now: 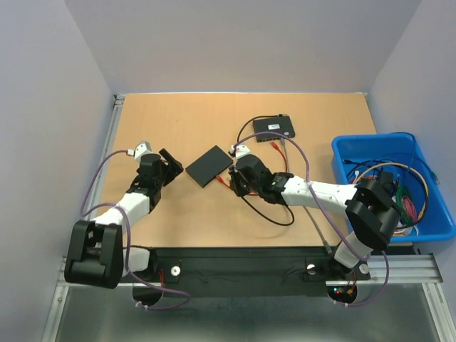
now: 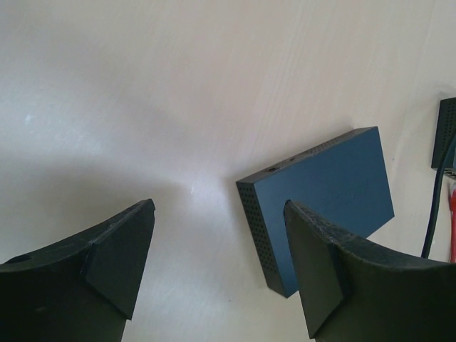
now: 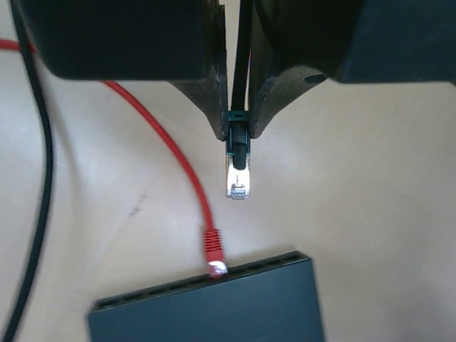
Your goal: Insert the plug into the switch port
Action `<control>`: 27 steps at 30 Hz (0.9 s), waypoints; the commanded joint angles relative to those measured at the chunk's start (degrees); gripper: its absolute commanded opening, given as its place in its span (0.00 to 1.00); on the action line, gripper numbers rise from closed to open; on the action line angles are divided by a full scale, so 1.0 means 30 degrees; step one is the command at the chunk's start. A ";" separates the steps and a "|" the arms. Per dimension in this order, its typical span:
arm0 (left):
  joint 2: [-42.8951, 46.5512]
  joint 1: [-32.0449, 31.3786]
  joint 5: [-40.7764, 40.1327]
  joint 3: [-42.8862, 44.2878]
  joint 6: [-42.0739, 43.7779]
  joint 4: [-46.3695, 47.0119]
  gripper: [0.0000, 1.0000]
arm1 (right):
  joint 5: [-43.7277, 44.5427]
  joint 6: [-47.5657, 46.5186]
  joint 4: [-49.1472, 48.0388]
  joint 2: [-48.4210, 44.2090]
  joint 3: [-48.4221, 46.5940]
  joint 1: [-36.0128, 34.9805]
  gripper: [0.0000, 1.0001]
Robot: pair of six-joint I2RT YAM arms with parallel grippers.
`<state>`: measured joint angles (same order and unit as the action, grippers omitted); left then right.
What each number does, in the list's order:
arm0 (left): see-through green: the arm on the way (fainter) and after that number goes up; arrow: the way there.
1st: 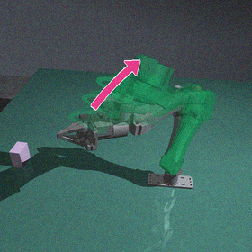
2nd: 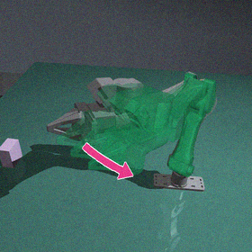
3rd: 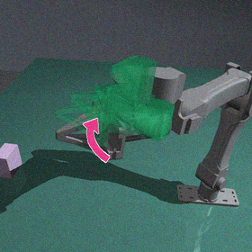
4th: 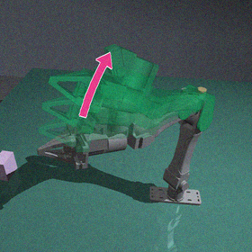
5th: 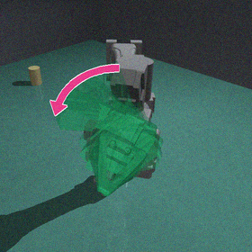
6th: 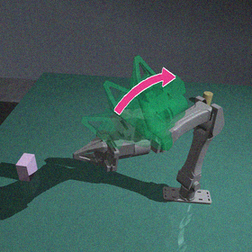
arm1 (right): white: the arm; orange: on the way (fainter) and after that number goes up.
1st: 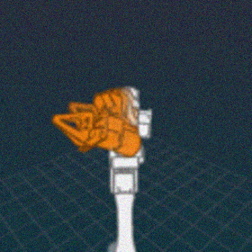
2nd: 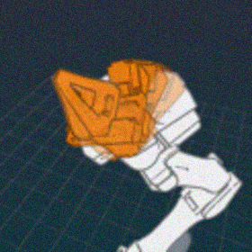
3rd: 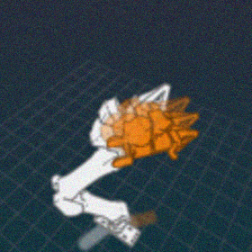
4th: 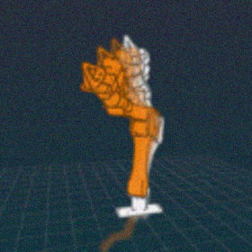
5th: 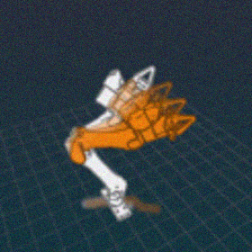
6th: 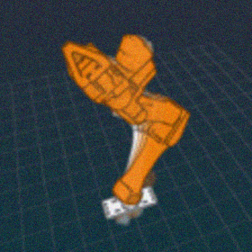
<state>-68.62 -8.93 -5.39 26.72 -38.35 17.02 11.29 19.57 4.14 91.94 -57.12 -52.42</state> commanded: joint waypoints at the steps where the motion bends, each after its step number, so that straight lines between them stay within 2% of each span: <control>1: -0.1936 0.0105 0.1324 0.1811 0.0331 0.2674 0.84 | -0.3438 0.0564 -0.2697 0.0610 -0.0323 -0.0133 0.00; 3: -0.3401 0.0134 0.1677 0.2660 0.0419 0.2794 0.84 | -0.4434 0.0769 -0.2991 0.1369 -0.0644 -0.0133 0.00; 10: -0.6216 0.0426 0.3931 0.3660 0.0857 0.4079 0.83 | -0.4524 0.0830 -0.3285 0.3247 -0.1671 -0.0016 0.01; 14: -0.7912 0.0661 0.6391 0.4305 0.1444 0.4786 0.81 | -0.4759 0.0742 -0.3285 0.4566 -0.2520 0.0218 0.01; 20: -0.9089 0.0720 0.8502 0.3985 0.1621 0.6689 0.78 | -0.4467 0.0624 -0.3285 0.5592 -0.3370 0.0277 0.00; 27: -0.9734 0.0720 0.9354 0.3399 0.1327 0.7892 0.76 | -0.3880 0.0682 -0.3168 0.6471 -0.4161 0.0307 0.01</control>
<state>-97.60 -7.03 19.73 37.91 -34.96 36.56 -1.61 21.41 -2.39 110.76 -66.61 -51.75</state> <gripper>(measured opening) 0.760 0.157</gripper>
